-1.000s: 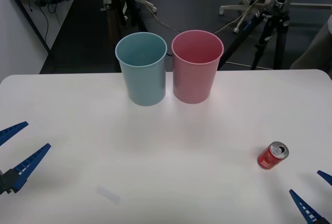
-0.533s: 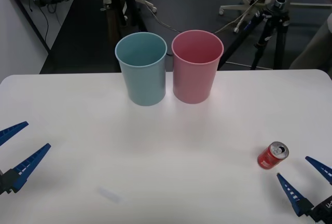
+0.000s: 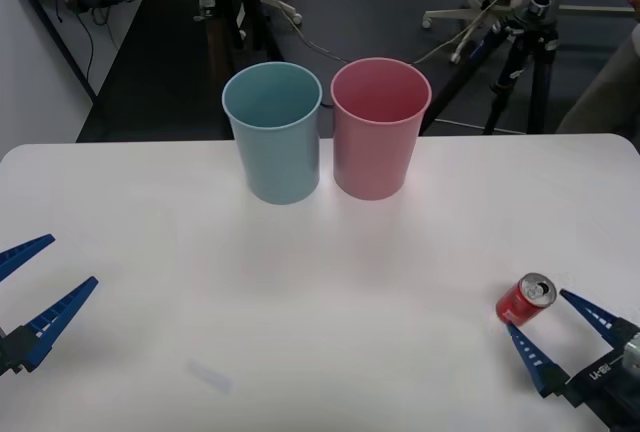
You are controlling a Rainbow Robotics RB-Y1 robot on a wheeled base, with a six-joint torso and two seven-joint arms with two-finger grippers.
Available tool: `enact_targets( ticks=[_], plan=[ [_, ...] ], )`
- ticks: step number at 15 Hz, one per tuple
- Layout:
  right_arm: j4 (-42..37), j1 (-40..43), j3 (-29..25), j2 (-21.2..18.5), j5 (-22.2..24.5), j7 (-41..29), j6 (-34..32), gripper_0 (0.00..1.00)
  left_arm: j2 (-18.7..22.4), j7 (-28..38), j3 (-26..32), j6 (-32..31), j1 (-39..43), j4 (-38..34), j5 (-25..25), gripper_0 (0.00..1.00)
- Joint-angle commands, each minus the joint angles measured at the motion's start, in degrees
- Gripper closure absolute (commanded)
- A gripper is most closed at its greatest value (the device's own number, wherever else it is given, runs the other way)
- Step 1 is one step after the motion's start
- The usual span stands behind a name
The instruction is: Grasp the object on the table and drop it into the matching bin: aluminum can to the light blue bin, PET bottle to the pink bin.
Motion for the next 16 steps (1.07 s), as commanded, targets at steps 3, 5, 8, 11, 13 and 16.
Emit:
enact_targets(
  ticks=[3,5,8,11,13,16],
  plan=[
    [0.08,-2.51,1.16,1.02,1.07,0.46,3.4,0.0,0.0,0.0,0.0,0.0,0.0,0.0,0.0,0.0],
    [0.08,-3.21,1.86,1.02,1.07,0.46,4.89,0.0,0.0,0.0,0.0,0.0,0.0,0.0,0.0,0.0],
    [0.08,-4.26,2.92,1.11,1.07,0.54,7.0,0.0,0.0,0.0,0.0,0.0,0.0,0.0,0.0,0.0],
    [0.08,-4.7,3.62,1.11,1.07,0.54,7.88,0.0,0.0,0.0,0.0,0.0,0.0,0.0,0.0,0.0],
    [0.08,-4.79,3.79,1.11,1.07,0.46,8.06,0.0,0.0,0.0,0.0,0.0,0.0,0.0,0.0,0.0],
    [0.08,-4.79,3.97,1.2,1.07,0.54,8.06,0.0,0.0,0.0,0.0,0.0,0.0,0.0,0.0,0.0]
  ],
)
